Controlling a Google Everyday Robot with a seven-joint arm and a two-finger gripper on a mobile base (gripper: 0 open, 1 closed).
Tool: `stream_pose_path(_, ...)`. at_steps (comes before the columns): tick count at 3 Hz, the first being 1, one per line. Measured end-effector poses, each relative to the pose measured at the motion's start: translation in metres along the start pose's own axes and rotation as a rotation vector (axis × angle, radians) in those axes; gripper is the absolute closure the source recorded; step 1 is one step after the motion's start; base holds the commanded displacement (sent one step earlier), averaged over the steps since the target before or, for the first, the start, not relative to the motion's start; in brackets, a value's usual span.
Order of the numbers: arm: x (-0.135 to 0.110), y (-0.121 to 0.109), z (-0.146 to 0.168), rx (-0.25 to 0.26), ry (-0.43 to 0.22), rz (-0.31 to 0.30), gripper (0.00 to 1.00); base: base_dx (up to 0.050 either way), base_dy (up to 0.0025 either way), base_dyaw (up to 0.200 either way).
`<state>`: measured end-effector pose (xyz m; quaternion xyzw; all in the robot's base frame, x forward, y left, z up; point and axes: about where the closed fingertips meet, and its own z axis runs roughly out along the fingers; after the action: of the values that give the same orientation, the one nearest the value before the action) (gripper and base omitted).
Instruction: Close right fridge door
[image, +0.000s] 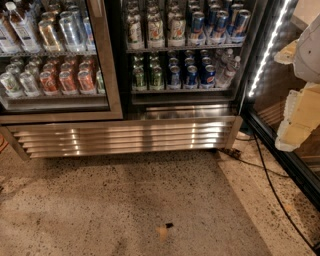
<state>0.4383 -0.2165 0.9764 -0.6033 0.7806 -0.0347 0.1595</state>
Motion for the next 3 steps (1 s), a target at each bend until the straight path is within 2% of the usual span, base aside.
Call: stream_pose_path(3, 0.0, 0.0, 0.0, 0.0, 0.0, 0.0, 0.0, 0.0, 0.00001, -0.199)
